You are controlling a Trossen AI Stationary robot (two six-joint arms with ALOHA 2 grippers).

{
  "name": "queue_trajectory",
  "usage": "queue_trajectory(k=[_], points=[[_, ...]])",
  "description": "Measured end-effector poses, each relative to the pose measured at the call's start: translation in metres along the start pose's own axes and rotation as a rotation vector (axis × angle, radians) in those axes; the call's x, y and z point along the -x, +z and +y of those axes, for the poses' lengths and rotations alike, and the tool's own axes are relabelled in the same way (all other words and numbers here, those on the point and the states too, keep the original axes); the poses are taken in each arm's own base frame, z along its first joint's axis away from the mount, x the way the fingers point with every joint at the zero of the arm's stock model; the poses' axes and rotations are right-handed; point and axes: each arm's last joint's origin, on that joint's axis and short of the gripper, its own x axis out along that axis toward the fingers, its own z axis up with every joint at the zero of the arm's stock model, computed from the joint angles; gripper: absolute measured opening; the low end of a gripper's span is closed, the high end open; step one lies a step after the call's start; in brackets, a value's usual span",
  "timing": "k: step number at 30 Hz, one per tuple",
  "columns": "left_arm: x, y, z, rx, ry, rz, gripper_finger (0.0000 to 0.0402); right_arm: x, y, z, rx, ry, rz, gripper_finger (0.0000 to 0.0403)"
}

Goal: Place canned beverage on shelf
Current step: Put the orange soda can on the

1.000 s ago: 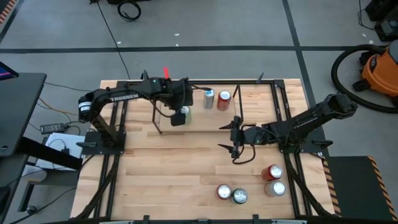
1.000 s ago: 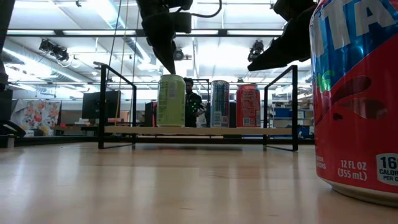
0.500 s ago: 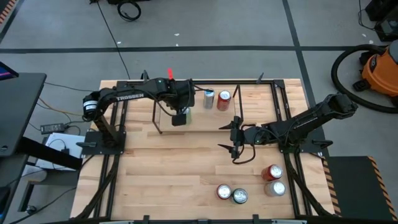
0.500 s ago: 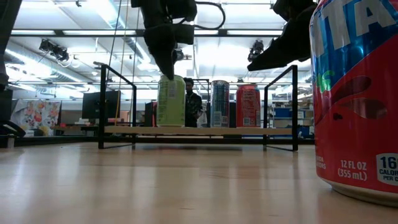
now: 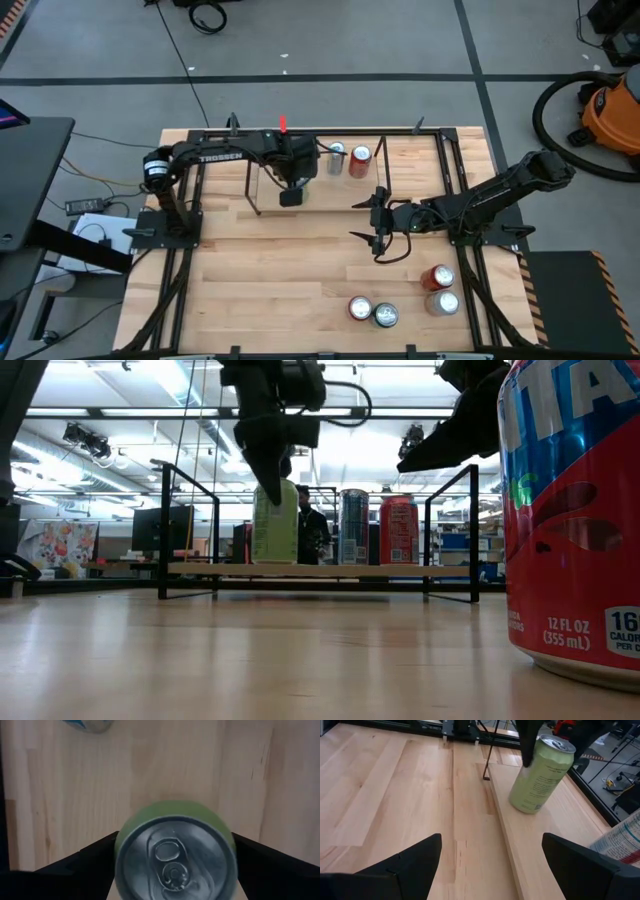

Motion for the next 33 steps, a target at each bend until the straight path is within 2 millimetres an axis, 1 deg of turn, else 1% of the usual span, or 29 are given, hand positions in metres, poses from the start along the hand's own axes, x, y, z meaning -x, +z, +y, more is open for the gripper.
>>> queue_trajectory(k=[10, 14, 19, 21, 28, 33], points=[[-0.026, 0.004, 0.001, -0.035, -0.025, 0.057, 0.0357, 0.0, 0.0, 0.0, 0.0, 0.0, 0.002, 0.0356], [-0.031, 0.005, 0.0, -0.061, -0.03, 0.065, 0.0343, 0.0, 0.0, 0.0, 0.0, 0.0, 0.004, 0.0356], [-0.031, 0.006, 0.0, -0.064, -0.033, 0.061, 0.0307, 0.0, 0.0, 0.0, 0.0, 0.0, 0.004, 0.0356], [-0.031, 0.006, 0.0, -0.062, -0.033, 0.062, 0.03, 0.0, 0.0, 0.0, 0.0, 0.0, 0.004, 0.0356], [-0.031, 0.006, 0.001, -0.083, -0.032, 0.059, 0.0299, 0.0, 0.0, 0.0, -0.004, 0.001, 0.002, 0.0356], [-0.031, 0.005, 0.006, -0.104, -0.028, 0.049, 0.0299, 0.0, 0.0, 0.001, -0.004, 0.026, 0.0, 0.0356]])
